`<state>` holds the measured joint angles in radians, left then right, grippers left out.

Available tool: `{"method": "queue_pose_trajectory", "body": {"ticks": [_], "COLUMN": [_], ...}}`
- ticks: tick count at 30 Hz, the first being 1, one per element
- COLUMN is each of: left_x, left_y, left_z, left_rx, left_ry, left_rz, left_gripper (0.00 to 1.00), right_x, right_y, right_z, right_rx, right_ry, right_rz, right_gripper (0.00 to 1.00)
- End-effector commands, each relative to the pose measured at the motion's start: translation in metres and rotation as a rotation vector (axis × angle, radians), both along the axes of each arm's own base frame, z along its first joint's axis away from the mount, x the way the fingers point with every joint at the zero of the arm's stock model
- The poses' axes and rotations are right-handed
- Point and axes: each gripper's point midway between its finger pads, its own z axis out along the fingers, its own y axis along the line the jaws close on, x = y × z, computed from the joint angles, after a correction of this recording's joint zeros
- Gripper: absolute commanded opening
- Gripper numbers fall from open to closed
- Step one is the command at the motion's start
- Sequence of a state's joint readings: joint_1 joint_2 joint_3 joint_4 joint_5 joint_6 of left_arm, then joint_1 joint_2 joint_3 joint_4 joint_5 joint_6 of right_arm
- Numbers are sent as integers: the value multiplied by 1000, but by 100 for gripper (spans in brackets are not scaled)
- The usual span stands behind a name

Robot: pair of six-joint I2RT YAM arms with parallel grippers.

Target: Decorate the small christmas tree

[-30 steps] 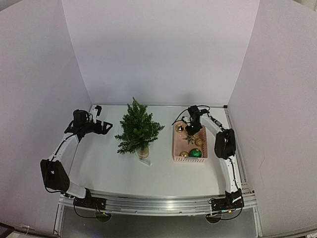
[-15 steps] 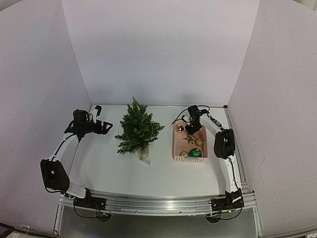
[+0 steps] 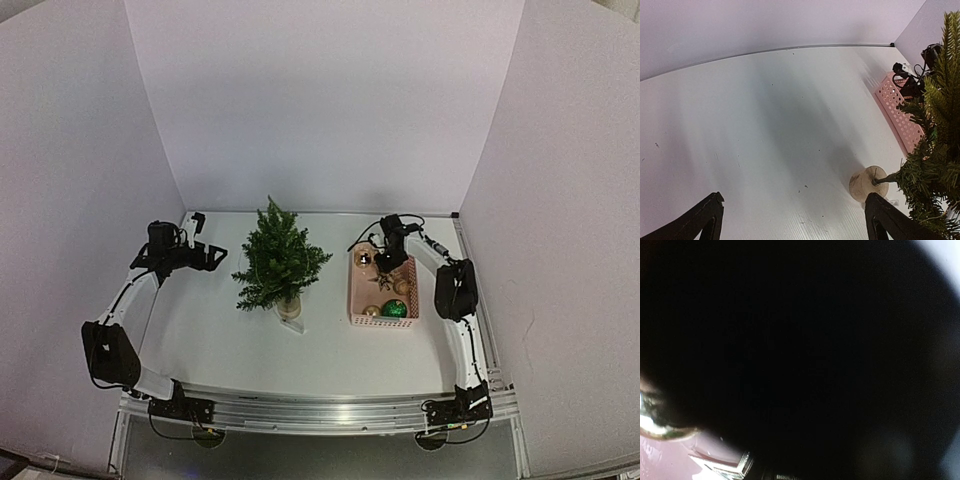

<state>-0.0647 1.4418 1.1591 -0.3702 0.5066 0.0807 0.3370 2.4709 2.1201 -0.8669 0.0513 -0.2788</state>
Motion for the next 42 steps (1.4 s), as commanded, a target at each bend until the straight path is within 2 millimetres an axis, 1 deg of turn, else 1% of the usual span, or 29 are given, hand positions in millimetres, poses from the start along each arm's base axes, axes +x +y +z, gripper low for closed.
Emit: {"method": "queue_pose_trajectory", "body": {"ticks": [1, 6, 12, 16, 19, 21, 27, 30, 33, 37, 42], "left_x": [9, 9, 7, 7, 8, 8, 9, 9, 10, 10, 11], "left_y": [-4, -3, -2, -2, -2, -2, -1, -1, -1, -2, -2], "left_z": [27, 28, 28, 28, 29, 29, 30, 31, 32, 33, 34], "left_rx": [-16, -7, -4, -4, -5, -5, 0, -1, 0, 0, 0], "left_ry": [-92, -98, -98, -97, -101, -102, -106, -107, -111, -112, -116], "left_rz": [-22, -22, -18, -19, -20, -19, -18, -19, -19, -20, -22], "left_gripper": [98, 98, 98, 98, 98, 98, 98, 98, 98, 98, 98], "right_x": [5, 5, -2, -2, -1, -1, -5, -6, -10, -18, -20], "right_y": [4, 5, -1, -2, 1, 2, -2, -7, -10, -12, -10], "right_z": [29, 28, 22, 28, 30, 29, 9, 3, -1, -7, -3], "right_rx": [45, 61, 49, 63, 87, 94, 59, 32, 15, 7, 23], "right_ry": [-61, -57, -37, -50, -61, -59, -27, -24, -17, 5, 9], "right_rz": [-41, -73, -110, -133, -147, -153, -147, -144, -138, -137, -140], "right_gripper": [25, 26, 28, 29, 29, 29, 26, 25, 24, 19, 14]}}
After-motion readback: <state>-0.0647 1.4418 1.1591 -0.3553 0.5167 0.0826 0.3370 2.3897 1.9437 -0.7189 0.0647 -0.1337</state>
